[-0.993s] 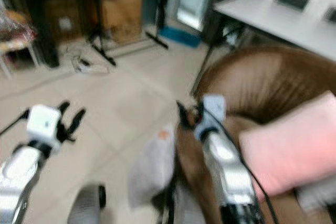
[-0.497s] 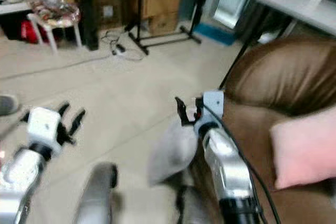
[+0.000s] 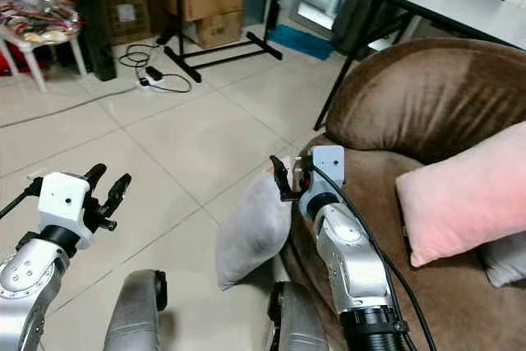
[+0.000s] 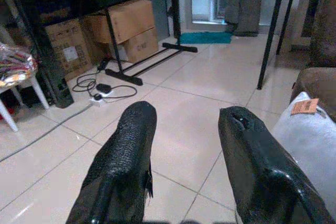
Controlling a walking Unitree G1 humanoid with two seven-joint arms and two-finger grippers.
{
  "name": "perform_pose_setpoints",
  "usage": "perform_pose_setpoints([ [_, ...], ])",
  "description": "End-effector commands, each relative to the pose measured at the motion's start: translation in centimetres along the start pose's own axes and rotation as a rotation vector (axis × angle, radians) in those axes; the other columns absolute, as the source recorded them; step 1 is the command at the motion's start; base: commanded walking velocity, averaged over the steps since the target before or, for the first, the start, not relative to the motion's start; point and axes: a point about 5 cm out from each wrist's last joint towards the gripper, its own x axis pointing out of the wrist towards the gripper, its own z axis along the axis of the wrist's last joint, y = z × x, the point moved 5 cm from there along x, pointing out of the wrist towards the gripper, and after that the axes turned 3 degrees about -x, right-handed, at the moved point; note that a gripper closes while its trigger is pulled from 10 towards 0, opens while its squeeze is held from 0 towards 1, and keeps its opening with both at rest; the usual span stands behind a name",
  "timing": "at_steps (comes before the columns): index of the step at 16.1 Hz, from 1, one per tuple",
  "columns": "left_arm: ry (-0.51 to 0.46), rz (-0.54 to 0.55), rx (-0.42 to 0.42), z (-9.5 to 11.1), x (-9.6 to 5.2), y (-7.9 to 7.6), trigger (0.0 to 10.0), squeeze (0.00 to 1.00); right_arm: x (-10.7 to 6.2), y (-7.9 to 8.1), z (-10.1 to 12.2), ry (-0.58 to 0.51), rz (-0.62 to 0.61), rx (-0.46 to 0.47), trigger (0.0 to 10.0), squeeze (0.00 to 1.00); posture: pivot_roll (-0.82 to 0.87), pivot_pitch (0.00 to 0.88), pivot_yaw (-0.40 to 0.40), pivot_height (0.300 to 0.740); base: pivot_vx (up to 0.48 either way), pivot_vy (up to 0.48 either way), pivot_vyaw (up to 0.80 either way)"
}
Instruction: Move the pillow to the sofa from floor
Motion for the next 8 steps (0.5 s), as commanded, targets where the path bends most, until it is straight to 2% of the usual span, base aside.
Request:
perform_pose_setpoints([
  [1,-0.030,-0.013,0.001,0.82,0.20,-0.25,10.0,0.00,-0.08,-0.52,0.22,-0.006,-0.011,-0.010,10.0,0.00,0.10,0.000,-0.144,0.576,0.289,0.000,0.00],
  [5,-0.030,-0.018,-0.005,0.82,0.14,-0.30,10.0,0.00,-0.10,-0.46,0.19,-0.005,-0.009,-0.011,10.0,0.00,0.10,0.000,-0.144,0.576,0.304,0.000,0.00],
  [6,-0.031,-0.020,-0.006,0.84,0.15,-0.32,10.0,0.00,-0.03,-0.13,0.20,-0.001,0.017,-0.066,10.0,0.00,0.10,0.000,-0.143,0.576,0.311,0.000,0.00],
  [8,-0.030,-0.023,-0.006,0.84,0.17,-0.36,10.0,0.00,-0.09,0.42,0.09,0.002,0.044,-0.094,10.0,0.00,0.10,0.000,-0.142,0.576,0.313,0.000,0.80],
])
